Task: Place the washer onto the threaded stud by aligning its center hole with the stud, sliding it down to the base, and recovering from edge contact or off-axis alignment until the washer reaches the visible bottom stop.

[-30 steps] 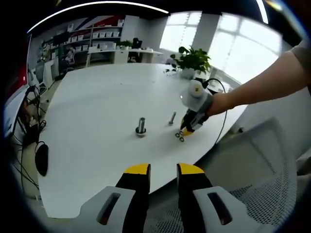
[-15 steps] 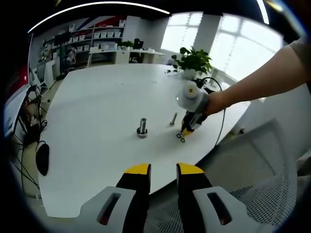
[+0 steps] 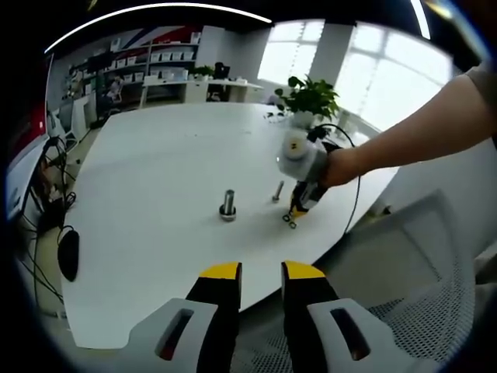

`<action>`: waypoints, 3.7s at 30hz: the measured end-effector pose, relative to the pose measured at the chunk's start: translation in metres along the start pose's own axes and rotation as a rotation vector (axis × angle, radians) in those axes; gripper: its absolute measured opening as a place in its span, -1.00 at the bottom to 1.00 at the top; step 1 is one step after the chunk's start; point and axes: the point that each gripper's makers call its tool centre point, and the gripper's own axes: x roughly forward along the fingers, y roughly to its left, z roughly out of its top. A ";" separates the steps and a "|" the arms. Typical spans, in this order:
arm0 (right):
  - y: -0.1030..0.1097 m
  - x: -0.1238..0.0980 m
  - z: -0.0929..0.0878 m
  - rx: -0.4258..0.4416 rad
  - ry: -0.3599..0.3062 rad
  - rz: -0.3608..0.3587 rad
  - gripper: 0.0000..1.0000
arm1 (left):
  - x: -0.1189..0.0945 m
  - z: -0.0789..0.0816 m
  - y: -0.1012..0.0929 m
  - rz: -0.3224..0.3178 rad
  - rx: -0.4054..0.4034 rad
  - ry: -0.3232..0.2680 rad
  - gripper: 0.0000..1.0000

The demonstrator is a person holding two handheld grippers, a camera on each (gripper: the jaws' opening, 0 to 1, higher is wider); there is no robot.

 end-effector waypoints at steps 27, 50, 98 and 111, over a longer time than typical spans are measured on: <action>-0.028 -0.031 0.003 0.123 -0.150 0.000 -0.74 | -0.001 0.001 -0.001 -0.006 0.001 -0.005 -0.65; -0.047 -0.065 0.035 0.032 -0.241 -0.041 -0.73 | -0.001 0.001 0.000 -0.006 -0.002 -0.009 -0.68; -0.037 -0.006 0.035 0.004 -0.160 0.017 -0.72 | 0.000 0.000 0.003 0.011 -0.006 0.002 -0.69; -0.036 -0.006 0.037 0.034 -0.176 0.031 -0.68 | 0.000 -0.001 0.004 0.011 -0.010 0.006 -0.70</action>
